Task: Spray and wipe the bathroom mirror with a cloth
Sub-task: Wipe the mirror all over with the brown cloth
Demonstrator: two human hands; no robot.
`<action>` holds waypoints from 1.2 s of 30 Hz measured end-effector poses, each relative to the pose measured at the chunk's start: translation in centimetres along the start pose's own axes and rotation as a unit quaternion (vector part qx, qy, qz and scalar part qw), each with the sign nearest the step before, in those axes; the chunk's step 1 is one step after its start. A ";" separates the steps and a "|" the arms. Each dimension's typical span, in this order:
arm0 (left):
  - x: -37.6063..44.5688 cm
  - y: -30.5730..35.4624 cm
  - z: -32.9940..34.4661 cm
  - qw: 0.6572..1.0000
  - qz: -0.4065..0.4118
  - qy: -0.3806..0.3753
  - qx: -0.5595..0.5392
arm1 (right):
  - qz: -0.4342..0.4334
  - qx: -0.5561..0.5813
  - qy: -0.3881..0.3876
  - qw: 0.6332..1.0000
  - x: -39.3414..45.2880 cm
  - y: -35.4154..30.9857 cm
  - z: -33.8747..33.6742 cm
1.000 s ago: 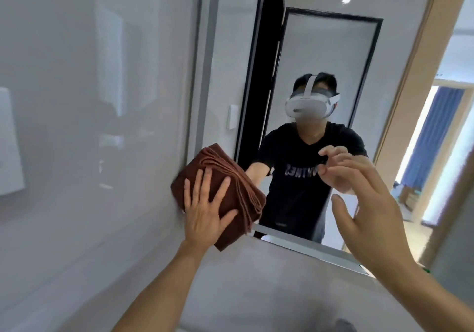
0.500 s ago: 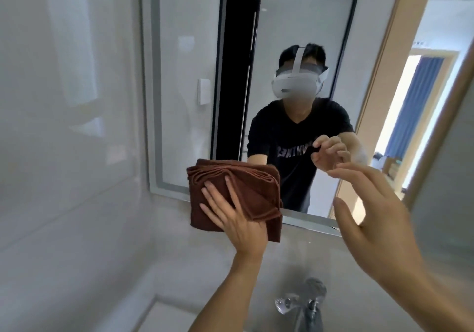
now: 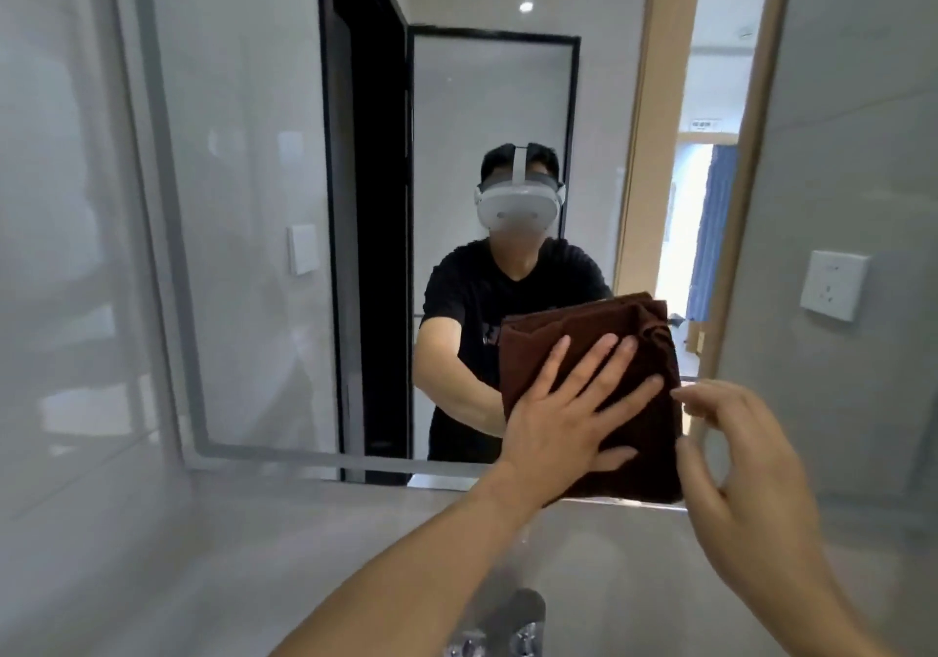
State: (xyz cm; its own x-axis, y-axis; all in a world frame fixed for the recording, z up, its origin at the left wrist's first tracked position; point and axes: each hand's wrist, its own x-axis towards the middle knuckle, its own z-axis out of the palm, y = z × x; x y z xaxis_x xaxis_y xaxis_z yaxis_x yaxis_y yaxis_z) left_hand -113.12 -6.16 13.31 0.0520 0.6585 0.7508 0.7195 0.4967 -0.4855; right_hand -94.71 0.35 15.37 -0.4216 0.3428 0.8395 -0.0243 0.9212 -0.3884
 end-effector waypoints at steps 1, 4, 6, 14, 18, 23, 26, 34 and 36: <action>1.6 -0.6 -0.6 1.000 0.026 -0.002 0.001 | 0.003 0.007 0.005 1.000 0.0 0.0 -0.1; 6.8 -2.5 -2.8 0.997 0.078 0.010 0.007 | 0.017 0.040 0.029 0.999 1.0 -0.4 0.2; 10.6 -4.2 -4.4 0.995 0.101 0.012 0.020 | 0.031 0.061 0.063 0.996 2.4 -0.7 0.6; 19.0 -10.8 -11.0 0.973 0.200 -0.073 -0.091 | 0.052 0.110 0.113 0.986 10.5 -2.0 0.9; 19.6 -11.9 -13.2 0.935 0.126 -0.142 -0.299 | 0.049 0.021 0.125 0.991 13.4 -3.3 1.8; 20.0 -11.9 -15.3 0.776 -0.077 -0.141 -0.609 | 0.082 -0.099 0.189 0.974 15.1 -4.7 4.6; 20.1 -11.7 -15.9 0.747 -0.109 -0.122 -0.644 | 0.075 -0.125 0.205 0.968 16.5 -5.2 5.5; 20.7 -13.0 -16.5 0.814 -0.081 -0.097 -0.567 | -0.039 -0.183 0.227 0.956 18.2 -1.7 5.4; 20.7 -13.5 -17.3 0.871 -0.049 -0.047 -0.486 | -0.067 -0.201 0.218 0.953 19.2 -1.3 4.9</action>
State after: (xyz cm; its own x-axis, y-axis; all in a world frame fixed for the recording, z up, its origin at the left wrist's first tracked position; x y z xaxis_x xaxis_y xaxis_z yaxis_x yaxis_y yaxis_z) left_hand -109.78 -9.02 43.13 -0.0668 0.7062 0.7049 0.9661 -0.1308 0.2225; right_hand -107.26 4.89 30.15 -0.0204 0.1809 0.9833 0.3351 0.9279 -0.1638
